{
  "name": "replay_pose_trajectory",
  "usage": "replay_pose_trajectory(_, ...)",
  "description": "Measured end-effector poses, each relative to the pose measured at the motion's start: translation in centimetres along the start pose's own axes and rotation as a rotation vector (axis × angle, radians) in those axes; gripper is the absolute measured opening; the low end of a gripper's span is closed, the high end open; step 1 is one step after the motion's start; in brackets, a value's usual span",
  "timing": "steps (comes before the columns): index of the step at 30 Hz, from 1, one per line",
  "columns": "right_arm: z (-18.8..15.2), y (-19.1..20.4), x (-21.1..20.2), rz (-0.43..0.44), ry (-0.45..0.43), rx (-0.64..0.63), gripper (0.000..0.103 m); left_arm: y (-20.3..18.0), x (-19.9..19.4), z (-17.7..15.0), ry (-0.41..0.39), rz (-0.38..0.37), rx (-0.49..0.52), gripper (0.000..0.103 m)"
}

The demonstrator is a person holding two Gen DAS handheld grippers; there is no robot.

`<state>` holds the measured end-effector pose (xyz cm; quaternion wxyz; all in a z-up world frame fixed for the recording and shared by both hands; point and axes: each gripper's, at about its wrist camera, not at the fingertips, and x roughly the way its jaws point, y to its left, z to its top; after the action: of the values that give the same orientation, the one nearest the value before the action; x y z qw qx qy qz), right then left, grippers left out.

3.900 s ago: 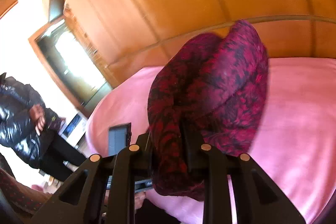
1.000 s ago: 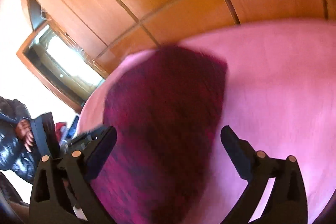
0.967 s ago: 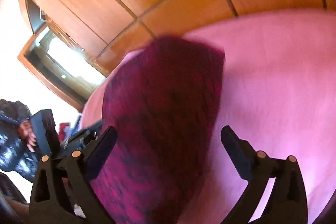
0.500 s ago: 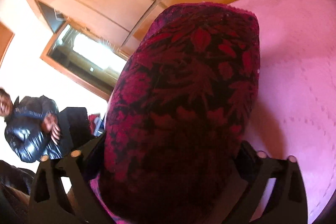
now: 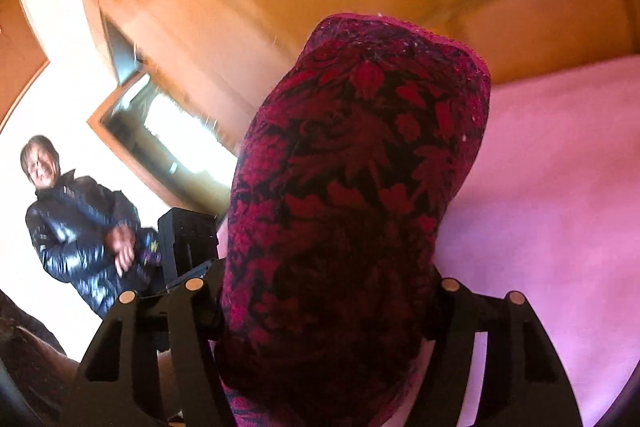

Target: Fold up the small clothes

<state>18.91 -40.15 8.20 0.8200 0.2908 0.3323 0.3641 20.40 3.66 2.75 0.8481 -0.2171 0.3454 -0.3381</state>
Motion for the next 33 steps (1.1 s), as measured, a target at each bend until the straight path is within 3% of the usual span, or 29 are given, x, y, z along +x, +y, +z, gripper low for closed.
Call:
replay_pose_trajectory(1,0.0,0.0,0.0,0.000,0.000,0.000,0.066,-1.6,2.3,1.1,0.021,-0.016,0.036,0.049)
replay_pose_trajectory(3,0.4,-2.9,-4.5,-0.056,-0.056,0.032,0.066,-4.3,6.8,2.5,0.067,-0.057,0.090,0.047)
replay_pose_trajectory(6,-0.6,-8.9,-8.6,-0.147,-0.081,0.120,0.066,-7.5,14.7,2.8,0.202,-0.001,0.173,0.043)
replay_pose_trajectory(8,-2.1,-13.2,-10.2,-0.223,-0.067,0.207,0.067,-8.2,19.7,1.1,0.339,0.091,0.202,0.039)
replay_pose_trajectory(9,-3.6,-15.7,-10.8,-0.273,-0.045,0.251,0.068,-8.2,21.7,-0.2,0.380,0.114,0.214,0.039)
replay_pose_trajectory(10,-4.9,-17.3,-11.3,-0.292,-0.039,0.288,0.072,-8.3,22.5,-1.0,0.372,0.105,0.208,0.039)
replay_pose_trajectory(13,-7.8,-19.0,-14.0,-0.282,-0.089,0.357,0.081,-9.9,22.0,-1.8,0.329,0.112,0.240,0.039)
replay_pose_trajectory(16,-7.9,-16.3,-16.3,-0.394,-0.088,0.276,0.081,-10.8,20.6,-3.1,0.295,0.147,0.287,0.036)
replay_pose_trajectory(18,-7.0,-12.5,-17.9,-0.517,-0.122,0.168,0.070,-10.8,20.3,-3.0,0.274,0.181,0.297,0.036)
replay_pose_trajectory(21,-5.5,-8.8,-18.8,-0.561,-0.144,0.069,0.058,-11.7,19.2,-3.8,0.227,0.245,0.335,0.036)
replay_pose_trajectory(25,-3.4,-6.8,-14.6,-0.634,-0.039,-0.036,0.046,-11.5,19.2,-4.2,0.219,0.345,0.350,0.036)
replay_pose_trajectory(28,-4.2,-8.1,-9.1,-0.749,0.053,-0.076,0.047,-9.9,19.9,-3.9,0.227,0.378,0.293,0.036)
replay_pose_trajectory(33,-5.3,-8.3,-8.9,-0.789,0.009,-0.061,0.048,-9.6,18.6,-3.6,0.198,0.398,0.232,0.037)
